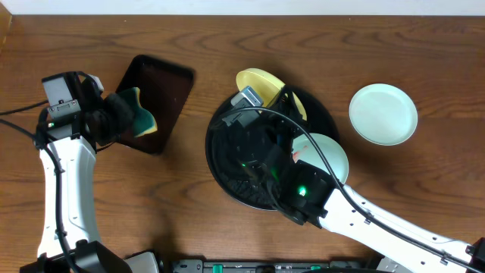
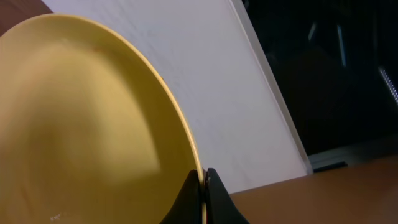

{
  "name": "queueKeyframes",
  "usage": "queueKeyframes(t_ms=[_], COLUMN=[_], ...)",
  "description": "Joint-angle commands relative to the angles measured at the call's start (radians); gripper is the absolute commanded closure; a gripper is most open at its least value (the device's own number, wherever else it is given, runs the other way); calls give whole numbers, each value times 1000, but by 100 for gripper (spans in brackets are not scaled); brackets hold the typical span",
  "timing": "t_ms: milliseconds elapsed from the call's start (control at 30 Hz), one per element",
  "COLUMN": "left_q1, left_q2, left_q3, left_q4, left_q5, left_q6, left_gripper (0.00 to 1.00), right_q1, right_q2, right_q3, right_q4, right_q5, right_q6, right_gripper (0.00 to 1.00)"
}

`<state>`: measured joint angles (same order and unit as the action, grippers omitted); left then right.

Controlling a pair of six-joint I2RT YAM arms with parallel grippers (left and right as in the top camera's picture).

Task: Clean dirty plates on tray and stack at the side
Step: 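Lift the yellow plate with the right gripper and carry it right, then lower the yellow plate onto the pale green plate and open the right gripper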

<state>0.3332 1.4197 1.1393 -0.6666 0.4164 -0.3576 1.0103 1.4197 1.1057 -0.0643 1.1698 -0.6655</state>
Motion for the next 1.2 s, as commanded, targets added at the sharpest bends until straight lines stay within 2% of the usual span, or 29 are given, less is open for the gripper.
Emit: queueKeyframes(t_ms=[0,167,300,433,533,633,767,933,1167], left_q1=[4,4,4,4,4,4,4,4,4], left_q2=[4,4,4,4,4,4,4,4,4], left_q3=[-6,-6,-6,-6,-6,-6,-6,-6,-6], left_q4=[0,-7,-10,-14,-14,-14,-13,-13,-11], left_q5=[14,14,13,13,13,14,13,14,14], left_q6=[25,34,37,37,41,43,43,43,43], left_gripper=[92,92,92,92,92,92,92,92,92], right_q1=[-11,-93,-244,-490,-725,-970,-1212,-1381,-1402], right_q2=[-19,-19,-19,-19,-19,-19,-19,7,101], right_q3=[9,9,9,9,9,8,3,-35,-105], right_q4=[-25,-186,-339,-456,-482,-478,-491,-523,-431], right_q5=[27,-41,-163,-487,-794,-1104,-1292,-1213,-1180], right_q6=[148,446,796,1050,1167,1231,1242,1241,1244], right_gripper=[99,99,99,99,99,99,99,99,97])
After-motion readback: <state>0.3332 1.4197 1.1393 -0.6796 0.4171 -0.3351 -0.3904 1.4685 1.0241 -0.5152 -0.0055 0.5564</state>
